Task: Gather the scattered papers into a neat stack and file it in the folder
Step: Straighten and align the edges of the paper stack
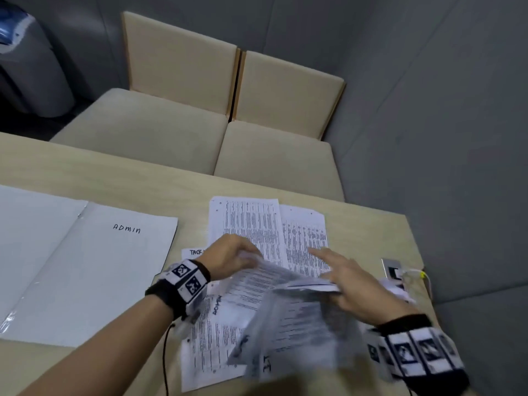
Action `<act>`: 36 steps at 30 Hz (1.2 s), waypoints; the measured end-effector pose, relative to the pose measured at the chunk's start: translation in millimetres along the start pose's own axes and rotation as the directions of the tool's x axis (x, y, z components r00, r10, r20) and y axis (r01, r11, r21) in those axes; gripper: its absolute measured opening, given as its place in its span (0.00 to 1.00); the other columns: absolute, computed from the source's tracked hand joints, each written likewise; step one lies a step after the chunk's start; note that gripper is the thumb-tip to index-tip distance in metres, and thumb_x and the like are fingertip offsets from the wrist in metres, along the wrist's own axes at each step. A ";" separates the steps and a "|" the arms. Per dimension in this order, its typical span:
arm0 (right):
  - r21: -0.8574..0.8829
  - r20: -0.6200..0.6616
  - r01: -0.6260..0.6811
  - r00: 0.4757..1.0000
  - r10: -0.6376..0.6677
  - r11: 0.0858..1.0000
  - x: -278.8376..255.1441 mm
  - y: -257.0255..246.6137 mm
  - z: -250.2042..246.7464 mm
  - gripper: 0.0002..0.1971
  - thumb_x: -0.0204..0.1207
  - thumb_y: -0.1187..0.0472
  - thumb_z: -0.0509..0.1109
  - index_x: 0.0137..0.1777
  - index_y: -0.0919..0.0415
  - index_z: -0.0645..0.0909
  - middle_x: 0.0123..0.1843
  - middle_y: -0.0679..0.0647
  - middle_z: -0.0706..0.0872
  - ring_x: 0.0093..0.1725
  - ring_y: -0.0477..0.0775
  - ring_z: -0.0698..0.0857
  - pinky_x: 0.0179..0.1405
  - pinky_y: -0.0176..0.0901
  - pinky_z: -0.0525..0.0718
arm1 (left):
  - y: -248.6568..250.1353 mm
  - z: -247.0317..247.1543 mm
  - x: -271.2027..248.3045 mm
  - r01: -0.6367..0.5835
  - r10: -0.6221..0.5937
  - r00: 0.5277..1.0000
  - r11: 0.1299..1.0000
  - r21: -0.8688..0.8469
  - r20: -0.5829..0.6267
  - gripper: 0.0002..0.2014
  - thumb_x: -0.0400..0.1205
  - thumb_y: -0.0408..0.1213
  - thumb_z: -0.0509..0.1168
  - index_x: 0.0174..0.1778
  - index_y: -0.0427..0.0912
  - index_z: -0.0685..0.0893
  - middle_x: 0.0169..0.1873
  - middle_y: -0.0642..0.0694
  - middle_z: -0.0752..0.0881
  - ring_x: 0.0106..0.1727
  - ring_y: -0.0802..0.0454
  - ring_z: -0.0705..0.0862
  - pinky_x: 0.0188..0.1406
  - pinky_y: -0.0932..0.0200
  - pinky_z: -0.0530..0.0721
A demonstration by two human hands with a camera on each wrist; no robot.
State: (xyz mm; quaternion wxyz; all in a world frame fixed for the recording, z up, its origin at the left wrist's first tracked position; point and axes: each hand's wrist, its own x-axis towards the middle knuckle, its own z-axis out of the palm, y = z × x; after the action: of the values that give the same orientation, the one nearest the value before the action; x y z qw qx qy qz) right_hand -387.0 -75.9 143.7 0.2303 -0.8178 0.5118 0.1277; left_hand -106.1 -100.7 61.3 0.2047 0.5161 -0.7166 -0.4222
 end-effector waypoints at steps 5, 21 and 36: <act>-0.144 -0.065 0.016 0.998 -0.025 0.990 29.2 -33.3 6.6 0.18 0.75 0.71 0.65 0.55 0.51 0.88 0.57 0.51 0.89 0.59 0.58 0.85 0.58 0.49 0.77 | 12.9 -5.8 4.4 -0.012 -0.048 0.987 0.930 -0.367 -0.153 0.09 0.76 0.46 0.76 0.50 0.51 0.91 0.44 0.54 0.91 0.46 0.58 0.87 0.45 0.65 0.80; 0.635 -0.461 -0.067 0.766 0.448 0.769 -17.6 53.7 -28.0 0.38 0.71 0.56 0.83 0.79 0.52 0.69 0.62 0.54 0.90 0.59 0.58 0.90 0.61 0.62 0.87 | -67.2 56.0 -1.8 0.606 -0.619 0.736 0.783 -0.142 -0.273 0.05 0.78 0.31 0.67 0.47 0.40 0.78 0.44 0.41 0.87 0.40 0.42 0.84 0.34 0.57 0.81; 0.959 0.280 -0.246 0.760 0.587 -0.140 55.6 95.6 93.4 0.19 0.76 0.64 0.79 0.66 0.67 0.86 0.59 0.68 0.92 0.58 0.70 0.92 0.64 0.76 0.84 | -35.5 87.3 14.6 0.486 -0.501 0.836 0.865 -0.122 -0.225 0.13 0.89 0.39 0.54 0.43 0.40 0.78 0.46 0.39 0.80 0.48 0.38 0.81 0.50 0.50 0.78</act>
State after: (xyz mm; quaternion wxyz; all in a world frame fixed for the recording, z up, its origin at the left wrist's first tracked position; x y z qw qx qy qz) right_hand -445.4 -107.2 15.1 0.6008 -0.2198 0.7099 -0.2946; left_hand -155.2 -83.6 -18.6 0.1926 0.7256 -0.5149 -0.4139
